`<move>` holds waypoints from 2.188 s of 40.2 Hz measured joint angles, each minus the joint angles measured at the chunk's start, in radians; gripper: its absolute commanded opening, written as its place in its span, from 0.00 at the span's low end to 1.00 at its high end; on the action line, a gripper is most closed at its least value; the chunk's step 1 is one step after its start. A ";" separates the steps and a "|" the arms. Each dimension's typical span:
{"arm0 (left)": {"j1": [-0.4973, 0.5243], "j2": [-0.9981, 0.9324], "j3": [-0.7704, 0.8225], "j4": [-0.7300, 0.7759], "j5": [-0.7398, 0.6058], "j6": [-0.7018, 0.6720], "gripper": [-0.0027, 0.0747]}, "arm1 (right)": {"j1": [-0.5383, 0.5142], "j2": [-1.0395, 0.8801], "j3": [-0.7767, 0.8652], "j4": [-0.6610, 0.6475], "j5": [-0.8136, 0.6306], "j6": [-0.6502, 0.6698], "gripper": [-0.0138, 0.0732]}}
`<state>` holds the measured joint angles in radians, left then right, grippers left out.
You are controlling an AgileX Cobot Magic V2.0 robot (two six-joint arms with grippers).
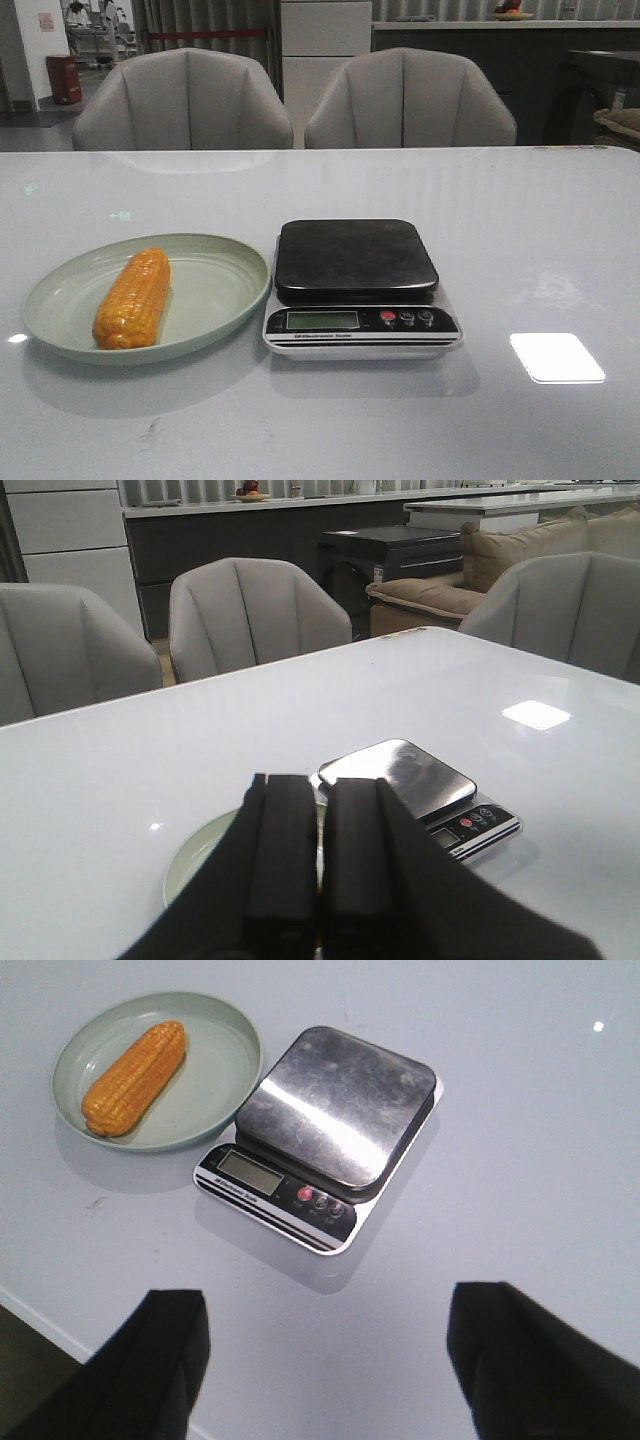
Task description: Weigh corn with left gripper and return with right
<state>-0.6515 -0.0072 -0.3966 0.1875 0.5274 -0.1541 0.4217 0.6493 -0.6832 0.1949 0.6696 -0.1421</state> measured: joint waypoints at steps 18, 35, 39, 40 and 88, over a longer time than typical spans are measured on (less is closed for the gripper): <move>0.000 0.000 0.000 0.000 0.000 0.000 0.18 | 0.000 -0.497 0.280 0.000 -0.193 -0.024 0.85; 0.000 0.000 0.000 0.000 0.000 0.000 0.18 | 0.000 -0.526 0.409 0.000 -0.301 -0.026 0.67; 0.000 0.000 0.000 0.000 0.000 0.000 0.18 | 0.000 -0.526 0.411 0.000 -0.325 -0.026 0.33; 0.000 0.000 0.000 0.000 0.000 0.000 0.18 | 0.000 -0.526 0.411 0.000 -0.330 -0.026 0.29; 0.484 0.000 0.348 -0.023 -0.404 0.000 0.18 | 0.000 -0.526 0.411 0.000 -0.335 -0.026 0.39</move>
<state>-0.1680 -0.0072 -0.0486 0.1649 0.1233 -0.1541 0.4217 0.1236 -0.2723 0.1949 0.3343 -0.1677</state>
